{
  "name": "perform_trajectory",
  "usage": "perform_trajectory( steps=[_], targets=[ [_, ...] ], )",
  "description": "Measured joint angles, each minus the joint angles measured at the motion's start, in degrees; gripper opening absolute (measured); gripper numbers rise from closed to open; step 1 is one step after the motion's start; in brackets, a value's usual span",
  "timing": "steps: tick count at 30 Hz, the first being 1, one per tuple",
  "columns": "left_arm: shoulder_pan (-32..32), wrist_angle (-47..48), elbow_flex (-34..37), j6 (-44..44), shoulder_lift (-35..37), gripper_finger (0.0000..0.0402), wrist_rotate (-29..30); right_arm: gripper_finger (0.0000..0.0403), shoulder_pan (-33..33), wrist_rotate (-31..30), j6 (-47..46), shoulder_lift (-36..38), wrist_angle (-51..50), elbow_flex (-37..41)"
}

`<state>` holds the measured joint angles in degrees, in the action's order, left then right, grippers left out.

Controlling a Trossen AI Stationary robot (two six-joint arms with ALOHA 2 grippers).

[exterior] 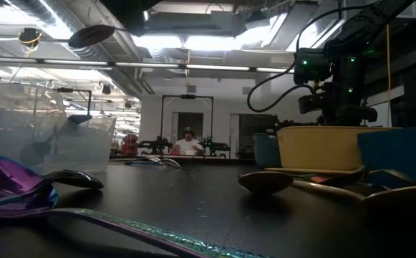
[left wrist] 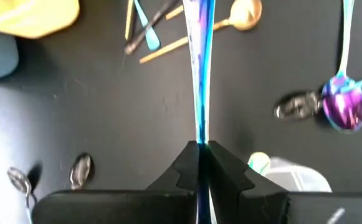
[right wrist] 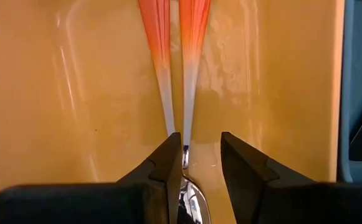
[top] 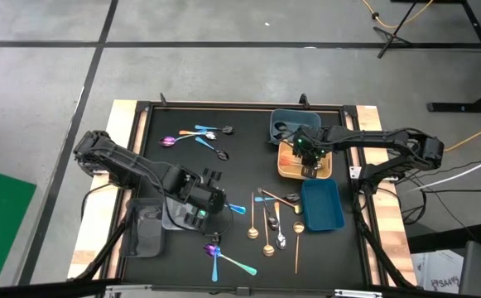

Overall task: Sort silverware by color (type)
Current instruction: Put the purple spoon into the transparent bin

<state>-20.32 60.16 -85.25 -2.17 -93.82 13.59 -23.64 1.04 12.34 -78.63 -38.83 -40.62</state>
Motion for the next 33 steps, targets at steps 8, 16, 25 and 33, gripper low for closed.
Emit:
perform_trajectory(
  steps=[8, 16, 25, 33],
  targets=[
    [-0.02, 2.44, 0.0, -1.64, -0.04, 0.0016, -0.62, 0.0101, 0.0, 0.0, 0.0, 0.0, -0.02, 0.0],
    [-0.02, 2.36, 0.0, -11.94, -0.04, 0.0016, -5.49, 0.0101, 0.0, 0.02, 0.0, 0.0, -0.02, 0.0],
    [-0.02, 2.37, 0.0, -17.66, -0.09, 0.0016, -10.15, 0.0101, 0.0, 0.0, 0.0, 0.0, -0.04, 0.0],
    [-1.26, 6.87, 0.0, -22.25, -0.09, 0.0016, -15.37, 0.0101, 0.0, 0.01, 0.0, 0.0, -0.04, 0.0]
  ],
)
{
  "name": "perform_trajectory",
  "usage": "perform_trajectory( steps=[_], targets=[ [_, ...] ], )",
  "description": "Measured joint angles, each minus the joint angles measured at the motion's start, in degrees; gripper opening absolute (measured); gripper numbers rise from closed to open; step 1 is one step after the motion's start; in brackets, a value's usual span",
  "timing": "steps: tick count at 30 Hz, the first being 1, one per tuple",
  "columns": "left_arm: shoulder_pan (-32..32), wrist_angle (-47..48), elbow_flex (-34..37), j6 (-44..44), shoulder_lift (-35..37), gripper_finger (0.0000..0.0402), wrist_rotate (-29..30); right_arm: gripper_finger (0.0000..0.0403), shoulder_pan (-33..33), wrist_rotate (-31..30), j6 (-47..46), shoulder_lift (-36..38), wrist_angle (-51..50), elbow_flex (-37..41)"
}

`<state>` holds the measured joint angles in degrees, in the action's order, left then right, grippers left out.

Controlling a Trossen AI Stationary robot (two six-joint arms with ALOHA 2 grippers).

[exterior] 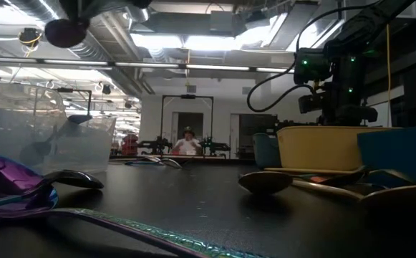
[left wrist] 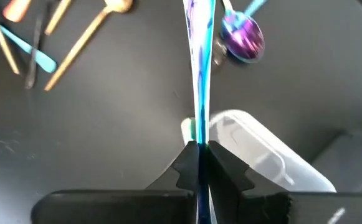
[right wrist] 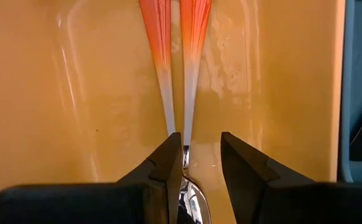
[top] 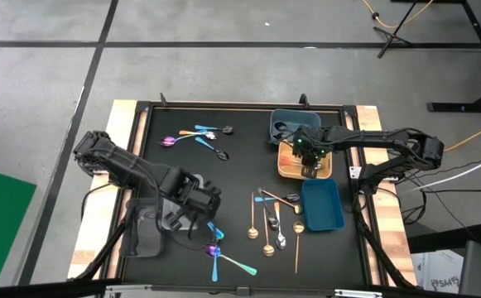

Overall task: Sort silverware by color (type)
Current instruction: Put the purple spoon into the transparent bin

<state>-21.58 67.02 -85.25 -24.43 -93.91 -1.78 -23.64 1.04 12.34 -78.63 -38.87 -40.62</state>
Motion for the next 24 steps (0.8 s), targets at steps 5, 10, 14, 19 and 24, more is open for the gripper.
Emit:
perform_trajectory(
  steps=[5, 10, 14, 19, 24],
  targets=[
    [-0.64, 1.12, 2.95, 0.06, 0.57, 0.0016, -0.32, 0.0101, 0.0, -0.01, 0.0, 0.0, 0.02, 0.0],
    [-0.62, -2.76, 10.8, 1.37, 3.86, 0.0016, -0.76, 0.0101, 0.0, -0.01, 0.0, 0.0, 0.04, 0.0],
    [-0.54, -7.38, 15.27, 1.39, 7.49, 0.0016, -0.74, 0.0101, 0.0, -0.01, 0.0, 0.0, 0.02, 0.0],
    [-0.4, -14.33, 20.87, 2.14, 12.23, 0.0016, -0.72, 0.0101, 0.0, -0.01, 0.0, 0.0, 0.19, 0.0],
    [-0.4, -20.86, 27.24, 4.47, 15.77, 0.0016, -0.34, 0.0101, 0.0, -0.01, 0.0, 0.0, 0.26, 0.0]
  ],
)
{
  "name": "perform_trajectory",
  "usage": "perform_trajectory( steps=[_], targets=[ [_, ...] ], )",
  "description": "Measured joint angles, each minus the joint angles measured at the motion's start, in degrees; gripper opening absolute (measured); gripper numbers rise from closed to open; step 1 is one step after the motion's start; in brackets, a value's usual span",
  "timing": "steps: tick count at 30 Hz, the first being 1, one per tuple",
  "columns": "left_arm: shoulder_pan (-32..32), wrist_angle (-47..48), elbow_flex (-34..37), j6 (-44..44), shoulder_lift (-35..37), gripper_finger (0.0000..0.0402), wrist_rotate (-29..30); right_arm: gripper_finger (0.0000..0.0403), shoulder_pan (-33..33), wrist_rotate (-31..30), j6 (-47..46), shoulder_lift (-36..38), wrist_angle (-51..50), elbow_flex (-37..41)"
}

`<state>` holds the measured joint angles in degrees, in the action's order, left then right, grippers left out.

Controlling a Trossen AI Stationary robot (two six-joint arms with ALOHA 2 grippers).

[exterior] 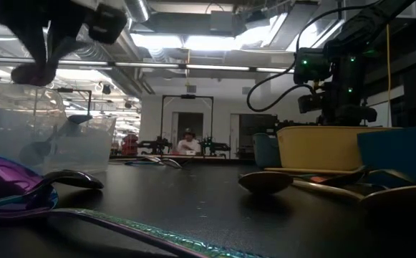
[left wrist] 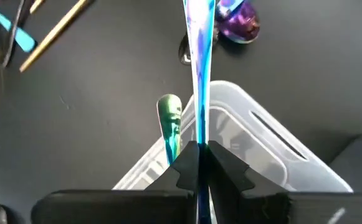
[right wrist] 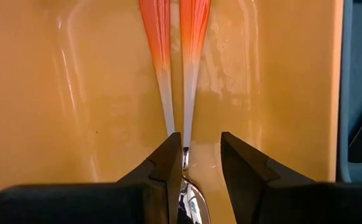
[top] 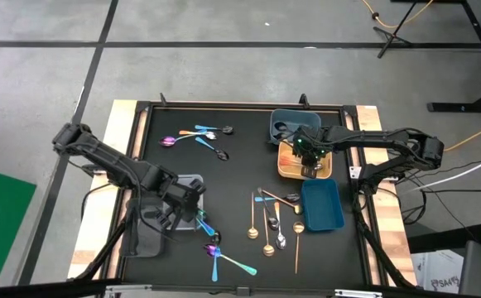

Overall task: Sort silverware by color (type)
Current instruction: Put the purple spoon into the transparent bin

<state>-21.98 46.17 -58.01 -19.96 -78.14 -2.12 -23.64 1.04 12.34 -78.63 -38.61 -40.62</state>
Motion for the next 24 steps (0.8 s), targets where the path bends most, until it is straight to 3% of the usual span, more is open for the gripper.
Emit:
perform_trajectory(
  steps=[11, 24],
  targets=[
    [0.97, -9.11, 11.28, 2.05, 1.43, 0.0016, 3.31, 0.0101, 0.0, 0.0, 0.0, 0.0, 1.78, 0.0],
    [1.84, -9.64, 12.8, 6.03, 1.43, 0.0016, 4.93, 0.0101, 0.0, 0.0, 0.0, 0.0, 4.59, 0.0]
  ],
)
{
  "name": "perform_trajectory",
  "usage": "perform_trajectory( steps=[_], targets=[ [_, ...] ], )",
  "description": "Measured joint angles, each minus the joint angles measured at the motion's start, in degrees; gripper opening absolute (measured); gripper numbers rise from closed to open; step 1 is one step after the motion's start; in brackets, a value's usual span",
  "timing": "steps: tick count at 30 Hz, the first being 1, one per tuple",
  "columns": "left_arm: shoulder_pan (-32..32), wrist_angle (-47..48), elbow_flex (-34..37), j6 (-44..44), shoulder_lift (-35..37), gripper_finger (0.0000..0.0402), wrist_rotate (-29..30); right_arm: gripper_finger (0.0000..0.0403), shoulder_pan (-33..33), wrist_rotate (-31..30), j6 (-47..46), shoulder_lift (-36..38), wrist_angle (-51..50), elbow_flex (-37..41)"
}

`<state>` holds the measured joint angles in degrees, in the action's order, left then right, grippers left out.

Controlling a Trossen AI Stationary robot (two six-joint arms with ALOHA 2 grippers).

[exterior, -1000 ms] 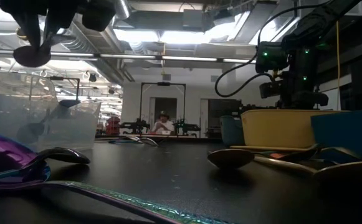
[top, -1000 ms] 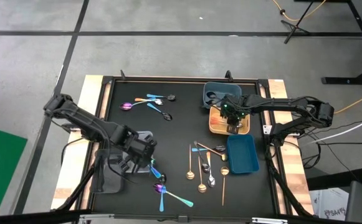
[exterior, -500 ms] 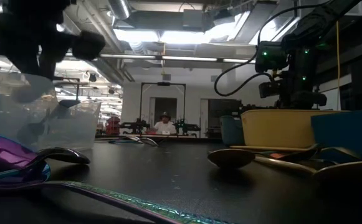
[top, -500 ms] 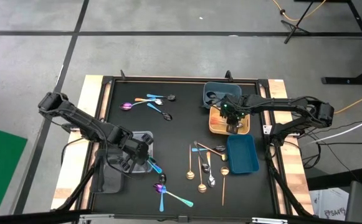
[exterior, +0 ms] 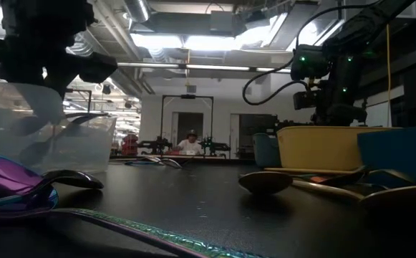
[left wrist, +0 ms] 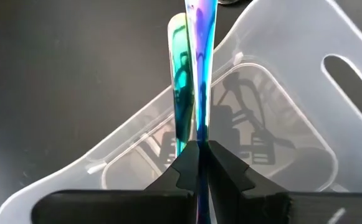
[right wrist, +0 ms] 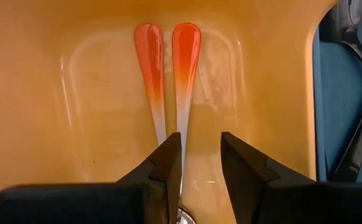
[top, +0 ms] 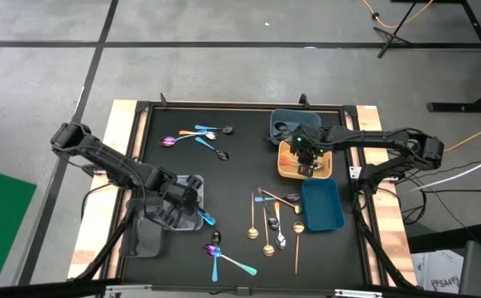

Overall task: Sort silverware by color (type)
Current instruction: Put the purple spoon into the transparent bin

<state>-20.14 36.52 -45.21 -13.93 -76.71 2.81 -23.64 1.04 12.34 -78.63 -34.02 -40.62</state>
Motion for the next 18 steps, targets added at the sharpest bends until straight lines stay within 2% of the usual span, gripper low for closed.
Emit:
perform_trajectory(
  steps=[4, 18],
  targets=[
    [0.0, 0.03, 0.0, 0.29, 0.0, 0.0016, 2.38, 0.0101, 0.0, 0.0, 0.0, 0.0, -0.02, 0.0],
    [0.0, 0.04, 0.04, 3.27, 0.0, 0.0016, 2.52, 0.0101, 0.0, 0.0, 0.0, 0.0, -0.02, 0.0]
  ],
)
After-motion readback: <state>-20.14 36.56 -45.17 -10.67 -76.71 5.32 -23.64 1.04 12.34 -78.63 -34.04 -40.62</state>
